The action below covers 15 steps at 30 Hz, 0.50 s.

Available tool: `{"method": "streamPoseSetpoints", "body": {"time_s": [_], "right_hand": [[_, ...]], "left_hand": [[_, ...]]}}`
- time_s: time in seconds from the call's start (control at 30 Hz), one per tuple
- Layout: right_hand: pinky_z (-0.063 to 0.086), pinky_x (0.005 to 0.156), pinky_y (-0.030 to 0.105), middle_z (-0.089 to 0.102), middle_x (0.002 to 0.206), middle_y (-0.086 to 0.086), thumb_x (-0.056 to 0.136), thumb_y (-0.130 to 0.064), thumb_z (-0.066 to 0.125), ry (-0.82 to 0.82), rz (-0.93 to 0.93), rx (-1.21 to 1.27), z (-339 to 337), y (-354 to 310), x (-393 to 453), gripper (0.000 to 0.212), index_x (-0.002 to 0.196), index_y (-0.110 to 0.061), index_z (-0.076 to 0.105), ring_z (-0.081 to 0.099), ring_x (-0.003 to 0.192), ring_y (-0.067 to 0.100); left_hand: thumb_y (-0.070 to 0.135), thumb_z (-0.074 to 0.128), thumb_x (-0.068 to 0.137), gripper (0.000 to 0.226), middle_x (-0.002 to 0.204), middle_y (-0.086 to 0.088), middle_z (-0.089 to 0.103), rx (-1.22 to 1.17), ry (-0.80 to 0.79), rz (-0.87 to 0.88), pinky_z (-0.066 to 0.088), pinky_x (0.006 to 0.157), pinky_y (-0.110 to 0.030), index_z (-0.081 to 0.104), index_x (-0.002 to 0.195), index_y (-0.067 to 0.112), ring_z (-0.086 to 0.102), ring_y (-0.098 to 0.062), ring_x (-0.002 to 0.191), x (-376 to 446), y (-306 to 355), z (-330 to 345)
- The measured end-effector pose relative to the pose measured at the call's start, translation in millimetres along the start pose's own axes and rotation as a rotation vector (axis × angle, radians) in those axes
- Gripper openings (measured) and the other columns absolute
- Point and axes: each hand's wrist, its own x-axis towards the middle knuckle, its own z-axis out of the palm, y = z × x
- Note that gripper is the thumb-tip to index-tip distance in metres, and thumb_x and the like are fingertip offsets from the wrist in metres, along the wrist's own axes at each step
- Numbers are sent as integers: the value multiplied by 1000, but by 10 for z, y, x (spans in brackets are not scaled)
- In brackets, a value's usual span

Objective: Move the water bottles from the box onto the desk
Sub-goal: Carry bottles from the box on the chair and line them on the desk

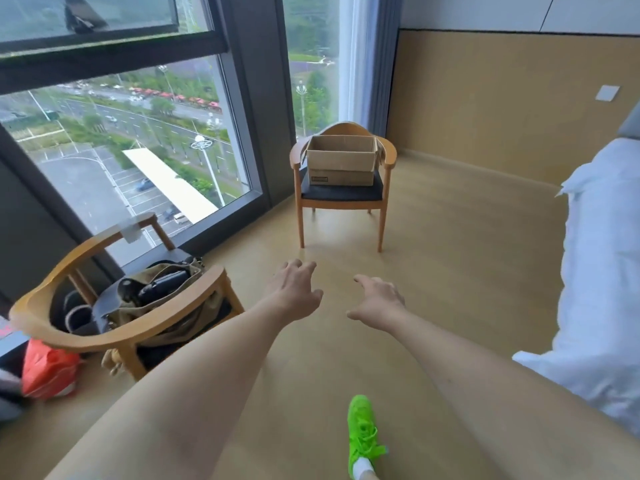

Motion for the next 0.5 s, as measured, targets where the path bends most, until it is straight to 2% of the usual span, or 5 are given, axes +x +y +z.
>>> {"method": "streamPoseSetpoints", "body": {"time_s": [0.17, 0.3, 0.5], "right_hand": [[43, 108, 45, 49, 150, 4, 85, -44, 79, 56, -42, 39, -464, -108, 1204, 81, 154, -31, 39, 41, 140, 31], [45, 106, 46, 50, 148, 4, 85, -40, 80, 59, -77, 58, -927, -280, 2076, 78, 152, -30, 41, 43, 137, 31], [45, 109, 47, 48, 152, 4, 86, -37, 81, 39, -67, 68, -1296, -407, 3099, 80, 154, -30, 40, 41, 140, 30]], "left_hand": [[46, 68, 88, 61, 136, -7, 55, 11, 48, 6, 52, 95, -44, 48, 143, 28, 47, -28, 125, 1321, 22, -103], [52, 65, 87, 62, 136, -4, 57, 107, 72, 25, 53, 89, -42, 49, 143, 30, 50, -27, 126, 2293, 106, -320], [49, 66, 88, 54, 131, -3, 58, 53, 44, 39, 55, 87, -41, 53, 135, 28, 51, -27, 119, 3383, 222, -350]]}}
